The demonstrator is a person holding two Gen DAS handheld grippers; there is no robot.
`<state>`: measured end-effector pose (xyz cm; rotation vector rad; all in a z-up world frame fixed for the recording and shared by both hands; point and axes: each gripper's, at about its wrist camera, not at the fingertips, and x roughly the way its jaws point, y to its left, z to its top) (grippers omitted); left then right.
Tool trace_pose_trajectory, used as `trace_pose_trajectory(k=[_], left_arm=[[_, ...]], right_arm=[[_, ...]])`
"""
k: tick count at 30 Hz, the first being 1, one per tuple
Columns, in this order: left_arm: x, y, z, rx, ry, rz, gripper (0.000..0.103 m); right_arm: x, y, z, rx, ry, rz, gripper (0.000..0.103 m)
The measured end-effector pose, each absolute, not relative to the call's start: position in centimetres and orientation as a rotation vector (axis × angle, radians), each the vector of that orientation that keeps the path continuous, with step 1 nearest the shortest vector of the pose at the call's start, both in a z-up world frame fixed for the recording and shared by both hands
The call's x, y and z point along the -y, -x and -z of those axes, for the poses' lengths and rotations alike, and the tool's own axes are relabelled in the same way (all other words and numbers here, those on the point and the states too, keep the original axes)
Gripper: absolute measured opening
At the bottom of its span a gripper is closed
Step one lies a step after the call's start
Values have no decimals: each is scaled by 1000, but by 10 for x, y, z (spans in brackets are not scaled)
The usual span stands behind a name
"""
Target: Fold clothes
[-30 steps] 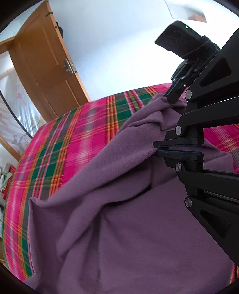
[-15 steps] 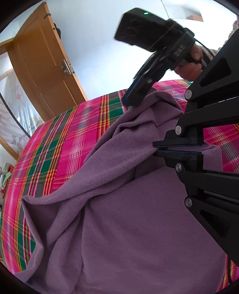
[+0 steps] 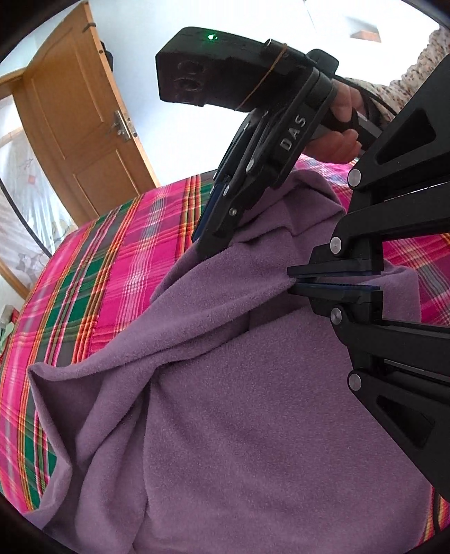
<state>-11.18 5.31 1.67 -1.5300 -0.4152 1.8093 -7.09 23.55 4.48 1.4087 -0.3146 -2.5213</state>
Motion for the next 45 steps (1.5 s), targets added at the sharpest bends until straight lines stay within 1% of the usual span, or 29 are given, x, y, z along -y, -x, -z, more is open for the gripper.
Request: trace_pose_trajectory(k=[1, 12, 22, 30, 37, 39, 40, 41, 42, 43, 44, 45], left_arm=[[-54, 113, -17, 415, 1528, -1807, 3], [-75, 133, -39, 449, 1460, -1805, 2], [-97, 162, -71, 480, 1350, -1833, 3], [-107, 173, -60, 462, 1397, -1842, 2], [-112, 177, -39, 434, 1494, -1819, 3], [-110, 179, -37, 424, 1501, -1828, 3], [-108, 180, -38, 424, 1502, -1835, 6], [-106, 183, -39, 412, 1505, -1848, 10], [-103, 185, -41, 399, 1512, -1860, 12], [-99, 186, -41, 396, 1519, -1867, 16], [-96, 186, -41, 394, 1527, -1873, 22], [-92, 186, -42, 393, 1535, -1879, 24]], right_arm=[[-237, 69, -46, 316, -1399, 2530, 6], [-272, 41, -73, 448, -1252, 2678, 5], [-312, 25, -72, 619, -1230, 2755, 5], [-333, 17, -72, 687, -1213, 2811, 5], [-342, 8, -65, 671, -1239, 2856, 5], [-345, 7, -65, 648, -1259, 2855, 7], [-344, 6, -66, 627, -1269, 2860, 7], [-343, 4, -69, 594, -1274, 2869, 8], [-341, 2, -73, 562, -1273, 2877, 13], [-338, -1, -78, 531, -1254, 2884, 23], [-335, -3, -84, 495, -1228, 2889, 29], [-331, -3, -90, 457, -1199, 2889, 37]])
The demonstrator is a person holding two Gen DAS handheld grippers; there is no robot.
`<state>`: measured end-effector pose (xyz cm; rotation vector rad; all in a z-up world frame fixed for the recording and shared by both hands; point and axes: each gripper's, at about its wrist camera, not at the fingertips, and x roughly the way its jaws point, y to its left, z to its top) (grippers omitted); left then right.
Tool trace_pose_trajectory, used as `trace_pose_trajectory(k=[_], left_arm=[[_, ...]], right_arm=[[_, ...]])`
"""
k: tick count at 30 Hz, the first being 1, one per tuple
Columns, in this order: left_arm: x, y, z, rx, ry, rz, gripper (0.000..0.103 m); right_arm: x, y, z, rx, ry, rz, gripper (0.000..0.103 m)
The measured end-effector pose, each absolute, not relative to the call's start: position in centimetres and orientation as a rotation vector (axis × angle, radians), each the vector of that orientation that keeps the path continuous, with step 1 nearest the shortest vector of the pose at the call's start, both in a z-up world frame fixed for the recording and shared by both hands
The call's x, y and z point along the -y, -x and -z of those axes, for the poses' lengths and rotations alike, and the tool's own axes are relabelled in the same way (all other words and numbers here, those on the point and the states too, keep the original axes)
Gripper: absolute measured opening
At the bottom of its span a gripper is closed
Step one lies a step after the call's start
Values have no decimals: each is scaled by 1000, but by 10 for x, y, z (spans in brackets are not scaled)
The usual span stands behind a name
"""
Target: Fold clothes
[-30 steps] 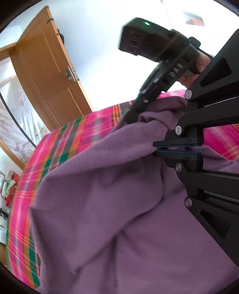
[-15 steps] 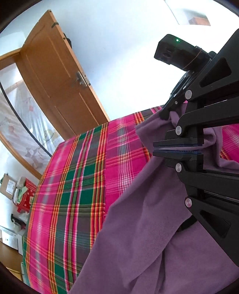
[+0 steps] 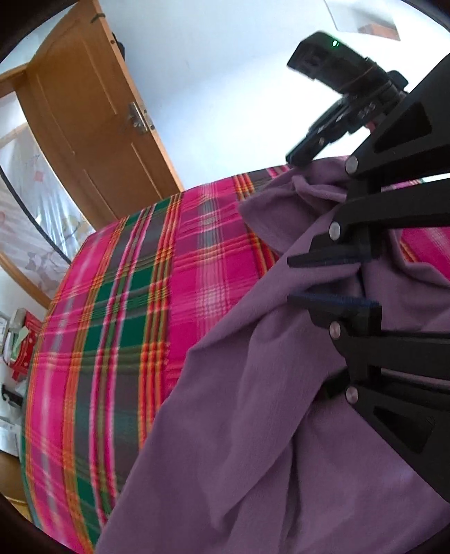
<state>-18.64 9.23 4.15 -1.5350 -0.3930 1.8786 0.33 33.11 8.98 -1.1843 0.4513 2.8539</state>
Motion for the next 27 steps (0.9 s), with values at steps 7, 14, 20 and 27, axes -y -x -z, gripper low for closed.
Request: trace_pose_trajectory(k=[7, 14, 20, 27], left_arm=[[-67, 189, -43, 383, 1590, -1921, 38], [-46, 189, -43, 368, 1640, -1955, 38], [-56, 184, -24, 352, 1703, -1900, 38], [-62, 189, -21, 466, 1688, -1857, 38]], right_arm=[[-272, 19, -105, -185, 1334, -3106, 45], [-234, 37, -79, 80, 1601, -3040, 48], [-231, 39, -61, 230, 1654, -2908, 48], [-245, 46, -62, 172, 1632, -2859, 16]])
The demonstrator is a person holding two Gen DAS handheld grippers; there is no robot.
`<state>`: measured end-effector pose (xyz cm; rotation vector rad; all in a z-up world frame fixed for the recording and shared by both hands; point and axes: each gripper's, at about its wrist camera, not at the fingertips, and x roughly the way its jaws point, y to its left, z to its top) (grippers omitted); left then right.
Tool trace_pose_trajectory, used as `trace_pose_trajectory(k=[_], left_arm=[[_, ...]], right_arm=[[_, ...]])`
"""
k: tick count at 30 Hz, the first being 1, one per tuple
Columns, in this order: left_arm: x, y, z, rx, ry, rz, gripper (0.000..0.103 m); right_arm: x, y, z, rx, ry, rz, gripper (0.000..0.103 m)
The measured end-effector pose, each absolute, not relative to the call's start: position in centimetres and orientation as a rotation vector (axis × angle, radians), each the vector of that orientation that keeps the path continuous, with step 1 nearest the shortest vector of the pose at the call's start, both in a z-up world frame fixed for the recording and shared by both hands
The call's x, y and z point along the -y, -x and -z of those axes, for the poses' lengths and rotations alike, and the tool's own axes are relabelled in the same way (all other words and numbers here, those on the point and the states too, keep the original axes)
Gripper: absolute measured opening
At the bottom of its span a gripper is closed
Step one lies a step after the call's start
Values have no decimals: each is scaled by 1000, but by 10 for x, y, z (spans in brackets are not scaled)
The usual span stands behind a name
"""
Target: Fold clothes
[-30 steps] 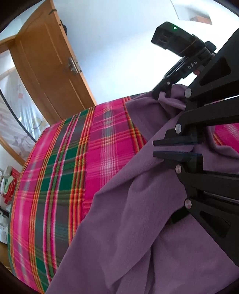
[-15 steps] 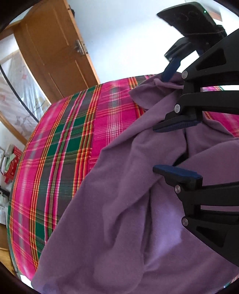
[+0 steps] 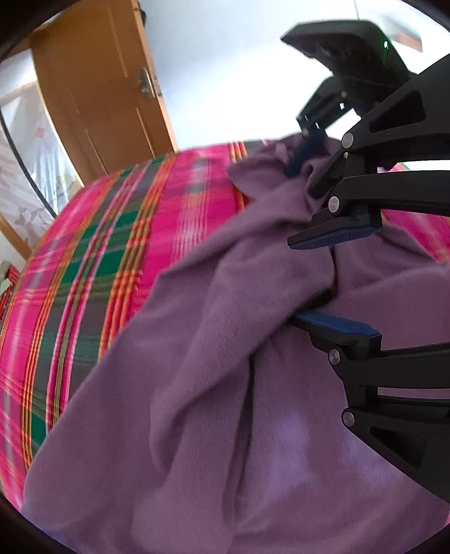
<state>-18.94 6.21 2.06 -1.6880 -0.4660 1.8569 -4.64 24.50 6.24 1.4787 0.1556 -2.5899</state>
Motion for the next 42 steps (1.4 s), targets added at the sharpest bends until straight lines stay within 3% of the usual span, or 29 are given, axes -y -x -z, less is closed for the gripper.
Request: trace_pose_trajectory(k=[1, 7, 9, 13, 21, 29, 42], left_arm=[[-65, 191, -20, 466, 1694, -1852, 38], [-75, 199, -16, 498, 1693, -1841, 38], [-74, 201, -20, 517, 1670, -1853, 33], [-72, 205, -27, 553, 1624, -1876, 7], [-68, 214, -50, 595, 1512, -1931, 6], [-71, 219, -81, 561, 1367, -2022, 6], [-61, 249, -92, 590, 1290, -2152, 6]], right_arm=[[-247, 47, -64, -143, -1475, 2598, 6], [-260, 53, -74, -86, -1428, 2657, 5], [-267, 55, -80, -38, -1407, 2683, 5], [-284, 57, -92, 35, -1356, 2736, 5], [-317, 55, -119, 228, -1159, 2814, 5], [-323, 65, -133, 171, -1013, 2901, 5], [-329, 88, -101, 202, -1096, 2915, 5]])
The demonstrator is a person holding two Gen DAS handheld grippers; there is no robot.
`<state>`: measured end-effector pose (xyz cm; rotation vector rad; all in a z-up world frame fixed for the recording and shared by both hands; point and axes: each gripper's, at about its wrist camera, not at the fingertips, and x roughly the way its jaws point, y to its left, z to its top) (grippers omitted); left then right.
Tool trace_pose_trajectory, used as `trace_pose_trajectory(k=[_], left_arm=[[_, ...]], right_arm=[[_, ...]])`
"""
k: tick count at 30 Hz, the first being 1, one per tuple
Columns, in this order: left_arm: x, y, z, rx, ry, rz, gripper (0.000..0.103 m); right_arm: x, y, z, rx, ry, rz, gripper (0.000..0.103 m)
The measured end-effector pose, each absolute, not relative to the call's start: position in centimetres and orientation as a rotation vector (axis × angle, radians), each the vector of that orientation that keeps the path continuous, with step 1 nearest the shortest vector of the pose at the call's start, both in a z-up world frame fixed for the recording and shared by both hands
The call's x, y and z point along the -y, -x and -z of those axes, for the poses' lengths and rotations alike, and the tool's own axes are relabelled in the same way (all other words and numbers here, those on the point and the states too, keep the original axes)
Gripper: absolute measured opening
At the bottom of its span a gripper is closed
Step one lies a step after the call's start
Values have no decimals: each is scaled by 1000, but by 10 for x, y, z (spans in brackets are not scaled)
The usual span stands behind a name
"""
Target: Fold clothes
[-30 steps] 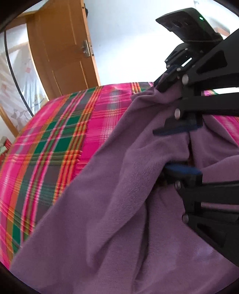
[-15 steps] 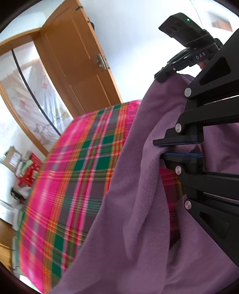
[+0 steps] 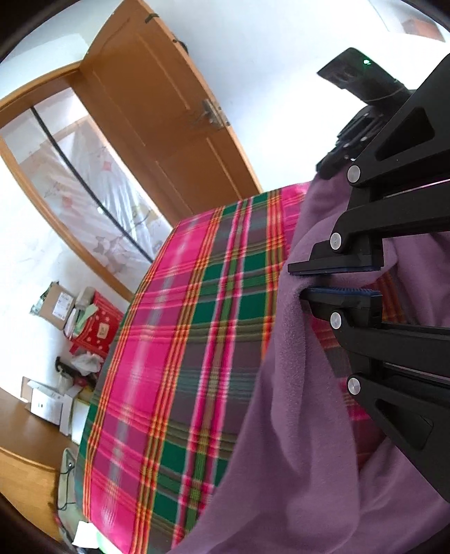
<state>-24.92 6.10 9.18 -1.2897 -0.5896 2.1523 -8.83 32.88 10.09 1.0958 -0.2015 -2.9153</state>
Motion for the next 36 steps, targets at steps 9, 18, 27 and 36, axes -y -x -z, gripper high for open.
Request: trace_pose_trajectory(k=[9, 18, 27, 36], left_arm=[[-58, 272, -82, 580, 1275, -2263, 6], [-57, 274, -52, 592, 1380, -2225, 6], [-59, 270, -44, 583, 1402, -2216, 6], [-67, 266, -31, 559, 1437, -2191, 6]], right_arm=[[-328, 98, -84, 301, -1089, 2883, 10], [-322, 73, -90, 421, -1057, 2857, 38], [-273, 71, -63, 487, -1176, 2678, 39], [-243, 93, -40, 559, -1346, 2714, 38]])
